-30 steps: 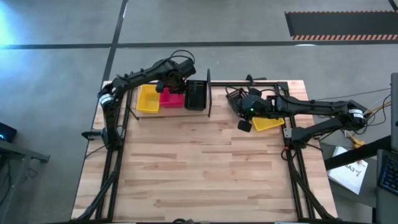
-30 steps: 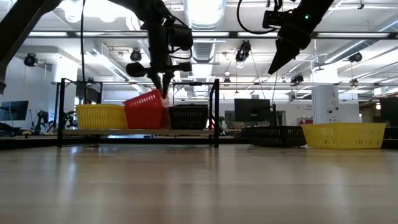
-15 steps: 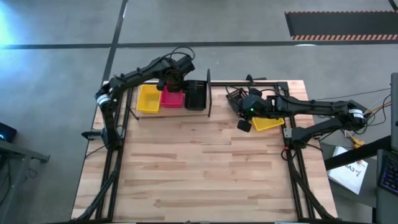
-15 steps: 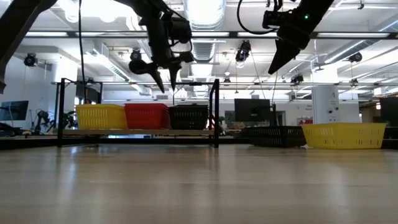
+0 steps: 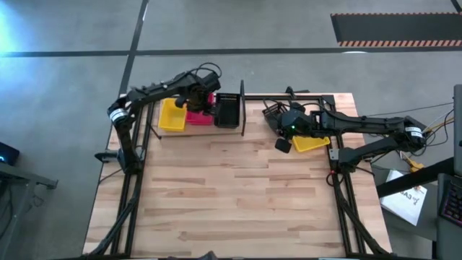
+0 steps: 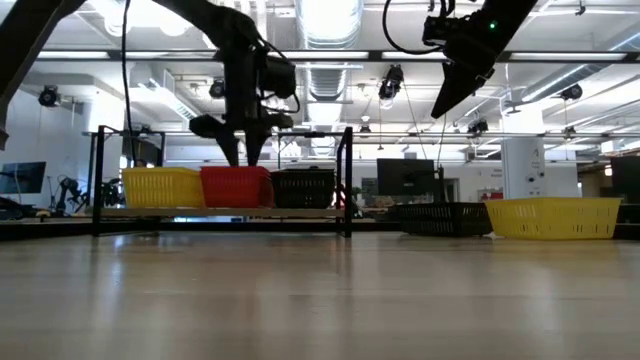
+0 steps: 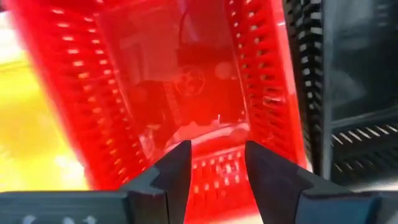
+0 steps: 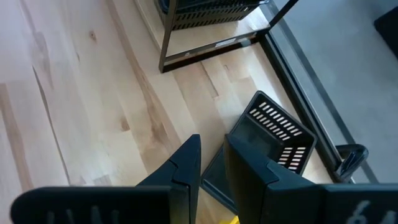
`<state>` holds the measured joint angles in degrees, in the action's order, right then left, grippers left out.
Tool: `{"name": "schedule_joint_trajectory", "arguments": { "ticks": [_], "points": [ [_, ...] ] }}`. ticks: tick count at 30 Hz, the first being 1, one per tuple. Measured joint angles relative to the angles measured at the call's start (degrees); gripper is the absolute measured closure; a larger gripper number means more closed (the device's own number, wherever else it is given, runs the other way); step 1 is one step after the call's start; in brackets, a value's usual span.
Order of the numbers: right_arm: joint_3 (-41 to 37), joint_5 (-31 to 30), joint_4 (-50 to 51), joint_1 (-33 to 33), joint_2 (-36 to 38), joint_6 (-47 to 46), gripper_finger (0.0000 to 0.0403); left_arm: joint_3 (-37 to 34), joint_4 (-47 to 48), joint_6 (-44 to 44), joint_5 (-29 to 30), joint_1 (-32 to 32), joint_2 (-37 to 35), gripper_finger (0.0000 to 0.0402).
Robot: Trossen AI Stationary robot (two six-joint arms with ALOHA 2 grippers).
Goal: Stack baskets on shelf by color
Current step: Stack the red bin on top of the red bin on the shelf
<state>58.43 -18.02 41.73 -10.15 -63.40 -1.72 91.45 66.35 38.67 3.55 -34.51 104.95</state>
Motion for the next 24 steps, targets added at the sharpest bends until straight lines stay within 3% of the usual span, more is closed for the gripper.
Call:
{"name": "schedule_joint_trajectory", "arguments": {
  "ticks": [7,24],
  "points": [
    [0.0,0.0,0.0,0.0,0.0,-1.4,0.0339,-3.8,-1.9,2.9,-3.2,0.4,0.0,0.0267],
    [0.0,0.0,-0.1,0.0,0.0,-4.3,0.0339,-2.5,-2.9,3.0,-4.3,3.2,-2.2,0.0267]
  ]
}}
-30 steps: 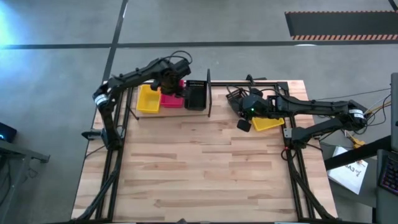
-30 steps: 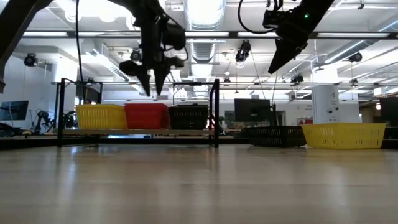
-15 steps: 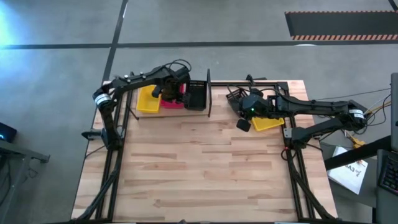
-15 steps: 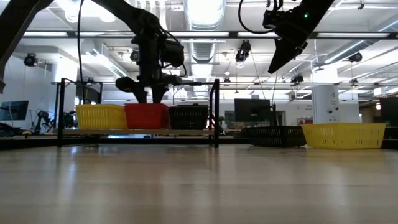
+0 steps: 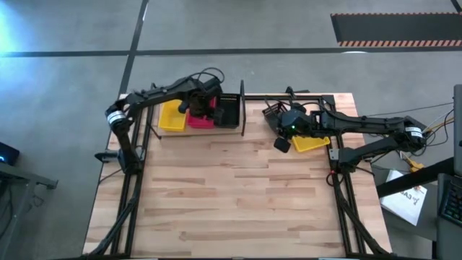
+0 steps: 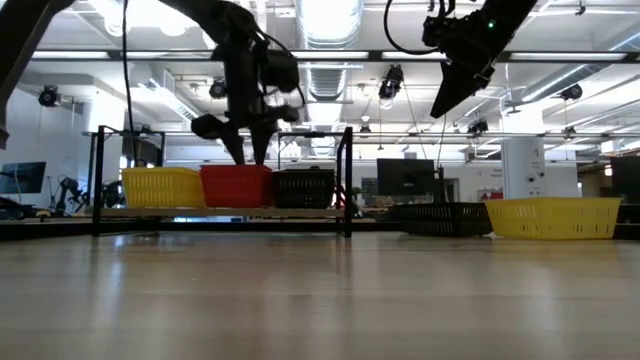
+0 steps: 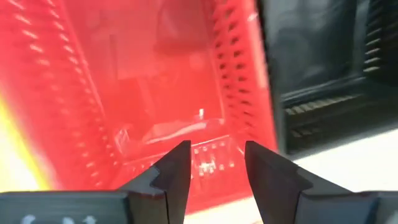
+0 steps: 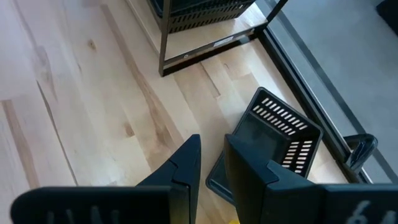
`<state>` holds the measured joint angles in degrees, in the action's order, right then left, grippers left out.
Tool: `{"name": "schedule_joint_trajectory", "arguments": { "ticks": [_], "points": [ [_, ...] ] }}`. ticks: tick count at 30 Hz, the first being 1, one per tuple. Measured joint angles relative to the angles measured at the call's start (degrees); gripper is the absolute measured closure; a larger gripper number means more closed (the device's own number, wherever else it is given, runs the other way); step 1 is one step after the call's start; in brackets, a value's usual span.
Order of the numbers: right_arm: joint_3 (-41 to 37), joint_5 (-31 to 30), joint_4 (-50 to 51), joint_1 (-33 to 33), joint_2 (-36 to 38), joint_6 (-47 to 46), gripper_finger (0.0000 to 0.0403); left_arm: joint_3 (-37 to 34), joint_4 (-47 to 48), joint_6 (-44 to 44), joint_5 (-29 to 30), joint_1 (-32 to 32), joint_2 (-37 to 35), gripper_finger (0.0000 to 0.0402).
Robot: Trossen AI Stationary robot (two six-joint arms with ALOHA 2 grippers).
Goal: Stack baskets on shelf by color
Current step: Stack the red bin on top of the red bin on the shelf, then stack the yellow bin on top of the yellow bin on the shelf
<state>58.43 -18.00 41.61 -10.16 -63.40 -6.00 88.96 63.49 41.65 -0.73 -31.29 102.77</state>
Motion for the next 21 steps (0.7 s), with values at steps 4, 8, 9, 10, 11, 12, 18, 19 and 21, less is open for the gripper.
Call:
{"name": "schedule_joint_trajectory", "arguments": {
  "ticks": [4,8,9,10,11,12,18,19,21],
  "points": [
    [0.0,0.0,0.4,0.0,0.5,0.4,0.0339,1.0,-0.1,0.0,1.7,0.2,-3.6,0.0267],
    [1.0,0.6,4.6,-1.5,1.3,-4.3,0.0339,0.2,0.0,-0.5,4.3,0.8,-8.5,0.0267],
    [1.3,0.6,6.8,-2.2,1.5,-5.9,0.0339,-0.1,0.0,-0.5,4.9,1.1,-9.6,0.0267],
    [1.5,0.6,9.0,-3.2,1.6,-7.5,0.0339,-0.5,-0.1,-0.5,5.8,1.6,-10.7,0.0267],
    [1.7,0.8,11.3,-4.2,1.6,-9.2,0.0339,-0.9,-0.1,-0.5,6.4,2.1,-11.8,0.0267],
    [1.7,1.9,13.4,-5.4,1.6,-10.8,0.0339,-1.3,0.0,-0.5,7.3,2.7,-12.8,0.0267],
    [-0.9,10.3,19.7,-12.3,1.4,-15.6,0.0331,-1.5,-1.1,-0.4,14.2,7.7,-15.7,0.0267],
    [-1.4,10.7,19.9,-13.0,1.4,-16.0,0.0325,-1.6,-1.7,-0.4,15.5,8.7,-15.8,0.0267],
    [-2.5,11.5,19.8,-13.8,1.4,-16.7,0.0310,-2.2,-3.5,-0.5,17.9,10.3,-15.8,0.0267]
  ]
}}
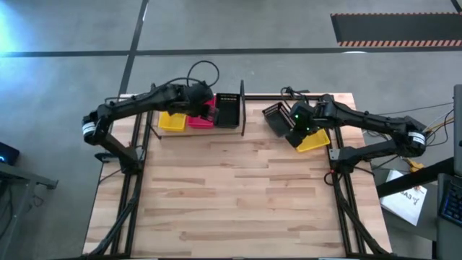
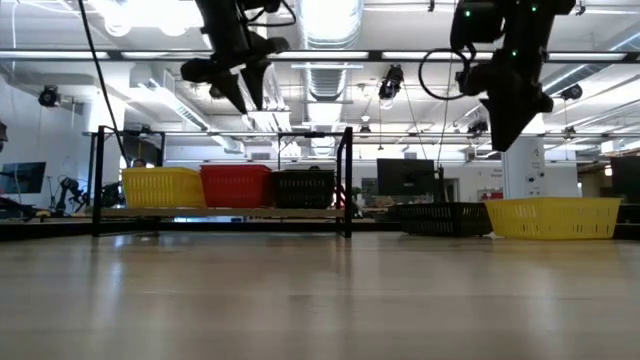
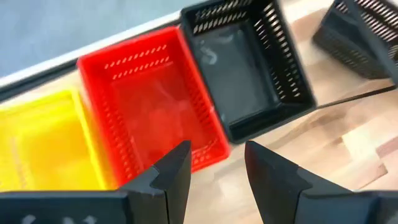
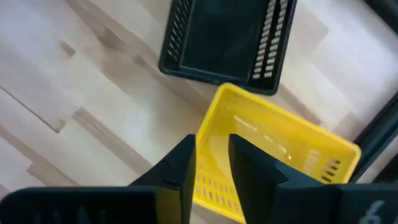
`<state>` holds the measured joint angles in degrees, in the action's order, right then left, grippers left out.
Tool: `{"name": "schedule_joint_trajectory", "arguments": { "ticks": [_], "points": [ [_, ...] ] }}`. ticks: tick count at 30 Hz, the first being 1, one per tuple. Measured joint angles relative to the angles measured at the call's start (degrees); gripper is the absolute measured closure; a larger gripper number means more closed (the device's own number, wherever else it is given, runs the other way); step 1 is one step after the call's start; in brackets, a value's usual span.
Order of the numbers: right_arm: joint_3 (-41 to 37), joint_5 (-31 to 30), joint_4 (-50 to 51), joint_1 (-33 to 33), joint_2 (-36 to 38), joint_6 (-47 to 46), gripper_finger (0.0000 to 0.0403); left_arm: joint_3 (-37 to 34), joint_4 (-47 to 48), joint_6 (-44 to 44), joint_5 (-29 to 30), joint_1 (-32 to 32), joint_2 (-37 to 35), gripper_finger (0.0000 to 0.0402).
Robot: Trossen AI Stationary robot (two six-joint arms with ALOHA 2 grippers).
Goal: Stack baskets on shelf by color
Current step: Stack the yellow bin on top of the yellow bin on the shelf
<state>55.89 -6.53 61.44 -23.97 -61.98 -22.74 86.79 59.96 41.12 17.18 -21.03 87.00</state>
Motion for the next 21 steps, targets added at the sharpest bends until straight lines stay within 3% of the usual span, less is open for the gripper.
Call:
{"name": "schedule_joint_trajectory", "arguments": {
  "ticks": [4,11,21],
  "points": [
    [-2.5,3.9,-1.3,-0.6,0.0,-1.5,0.0273,-3.1,-7.3,0.0,0.4,1.7,0.0,0.0267],
    [-8.7,3.7,-5.7,-0.6,0.0,-6.3,0.0220,-7.8,-16.9,0.0,-4.1,3.9,0.0,0.0267],
    [-13.9,-1.5,-13.3,-0.6,-2.8,-15.3,0.0238,-8.4,-21.4,-6.0,-6.3,5.6,0.0,0.0267]
  ]
}}
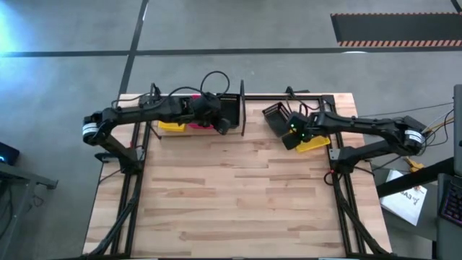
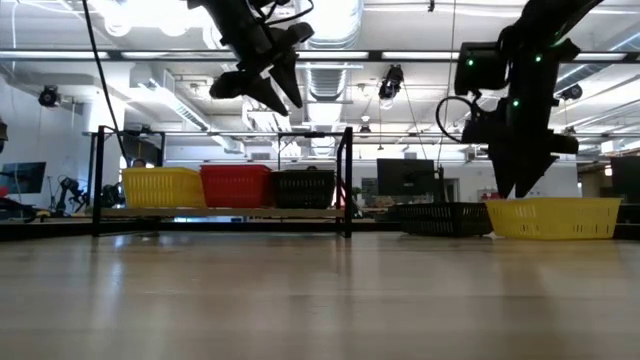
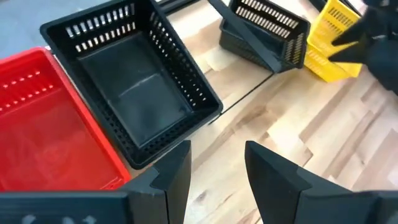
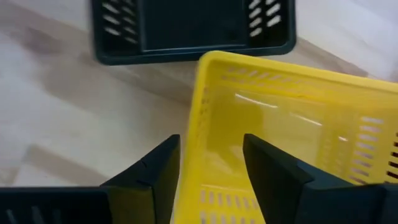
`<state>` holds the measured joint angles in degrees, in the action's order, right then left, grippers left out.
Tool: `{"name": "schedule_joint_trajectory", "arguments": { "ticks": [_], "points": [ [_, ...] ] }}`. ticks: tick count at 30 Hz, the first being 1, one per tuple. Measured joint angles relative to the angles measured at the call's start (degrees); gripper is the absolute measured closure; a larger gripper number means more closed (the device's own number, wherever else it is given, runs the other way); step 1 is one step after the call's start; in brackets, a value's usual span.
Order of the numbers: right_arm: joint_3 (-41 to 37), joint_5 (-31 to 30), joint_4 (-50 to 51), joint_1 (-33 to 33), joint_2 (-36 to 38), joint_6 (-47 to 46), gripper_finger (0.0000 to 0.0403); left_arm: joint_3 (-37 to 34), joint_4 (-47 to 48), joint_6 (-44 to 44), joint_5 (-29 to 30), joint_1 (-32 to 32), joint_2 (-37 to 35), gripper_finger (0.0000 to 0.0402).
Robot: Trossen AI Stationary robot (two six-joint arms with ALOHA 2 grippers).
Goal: Stack baskets on shelf by color
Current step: Stack the yellow bin on top of the yellow bin on the shelf
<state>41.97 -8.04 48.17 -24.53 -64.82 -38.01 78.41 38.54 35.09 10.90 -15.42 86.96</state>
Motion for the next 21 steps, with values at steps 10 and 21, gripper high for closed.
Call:
{"name": "schedule_joint_trajectory", "arguments": {
  "ticks": [10,21],
  "points": [
    [0.0,-1.1,-1.0,0.0,-9.1,-0.4,0.0281,0.0,-0.5,-1.5,-3.6,0.4,-0.4,0.0267],
    [1.4,6.2,-0.7,4.7,-9.8,1.6,0.0390,-0.1,-0.1,-4.3,-3.6,1.7,-3.1,0.0267]
  ]
}}
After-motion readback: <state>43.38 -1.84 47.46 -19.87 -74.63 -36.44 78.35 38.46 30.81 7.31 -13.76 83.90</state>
